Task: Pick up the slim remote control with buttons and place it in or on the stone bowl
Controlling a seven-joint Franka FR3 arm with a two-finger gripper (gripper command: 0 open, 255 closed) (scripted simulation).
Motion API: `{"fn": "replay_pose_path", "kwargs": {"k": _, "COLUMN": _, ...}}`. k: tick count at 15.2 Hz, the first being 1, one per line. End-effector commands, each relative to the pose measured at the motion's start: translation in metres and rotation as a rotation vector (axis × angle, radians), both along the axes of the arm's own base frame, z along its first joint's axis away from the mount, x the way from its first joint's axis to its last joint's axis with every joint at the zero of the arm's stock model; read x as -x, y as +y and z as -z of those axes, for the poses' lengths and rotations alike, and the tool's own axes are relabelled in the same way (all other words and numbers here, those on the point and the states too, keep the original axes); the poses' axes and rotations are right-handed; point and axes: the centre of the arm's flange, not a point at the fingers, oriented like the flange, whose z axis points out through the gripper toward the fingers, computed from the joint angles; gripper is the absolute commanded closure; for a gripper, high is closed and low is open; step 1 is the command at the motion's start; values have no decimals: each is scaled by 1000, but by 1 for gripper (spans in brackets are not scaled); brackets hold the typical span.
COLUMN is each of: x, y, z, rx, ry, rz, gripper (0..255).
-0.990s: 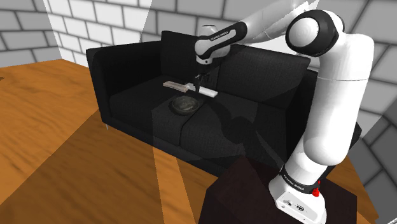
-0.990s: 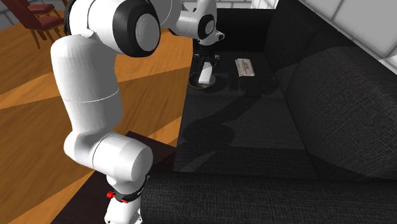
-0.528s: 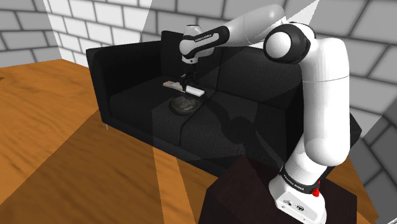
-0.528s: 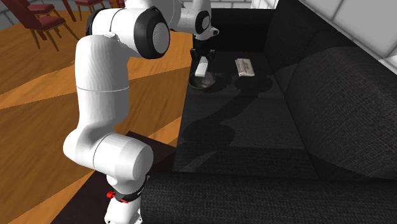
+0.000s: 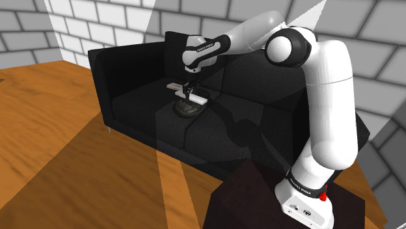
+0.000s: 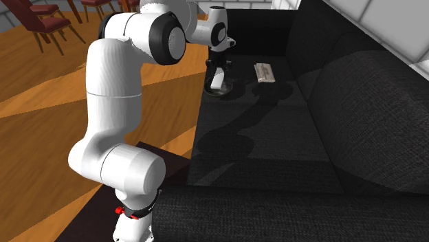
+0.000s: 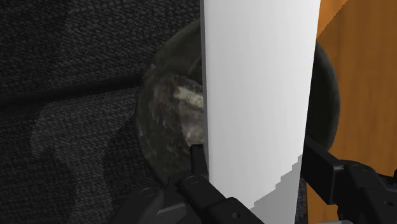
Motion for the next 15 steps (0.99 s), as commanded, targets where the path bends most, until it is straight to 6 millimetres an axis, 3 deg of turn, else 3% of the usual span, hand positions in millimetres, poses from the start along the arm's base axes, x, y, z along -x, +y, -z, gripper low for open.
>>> {"fn": "replay_pose_path", "kwargs": {"k": 1, "x": 1, "y": 1, "z": 10, "rx": 0, "ry": -1, "rz": 0, "gripper": 255}}
{"fn": "replay_pose_path", "kwargs": {"k": 4, "x": 1, "y": 1, "z": 28, "rx": 0, "ry": -1, "rz": 0, "gripper": 255}}
{"fn": "replay_pose_path", "kwargs": {"k": 12, "x": 1, "y": 1, "z": 28, "rx": 0, "ry": -1, "rz": 0, "gripper": 255}}
{"fn": "replay_pose_path", "kwargs": {"k": 13, "x": 1, "y": 1, "z": 28, "rx": 0, "ry": -1, "rz": 0, "gripper": 0}}
{"fn": "replay_pose_path", "kwargs": {"k": 15, "x": 1, "y": 1, "z": 28, "rx": 0, "ry": -1, "rz": 0, "gripper": 0}}
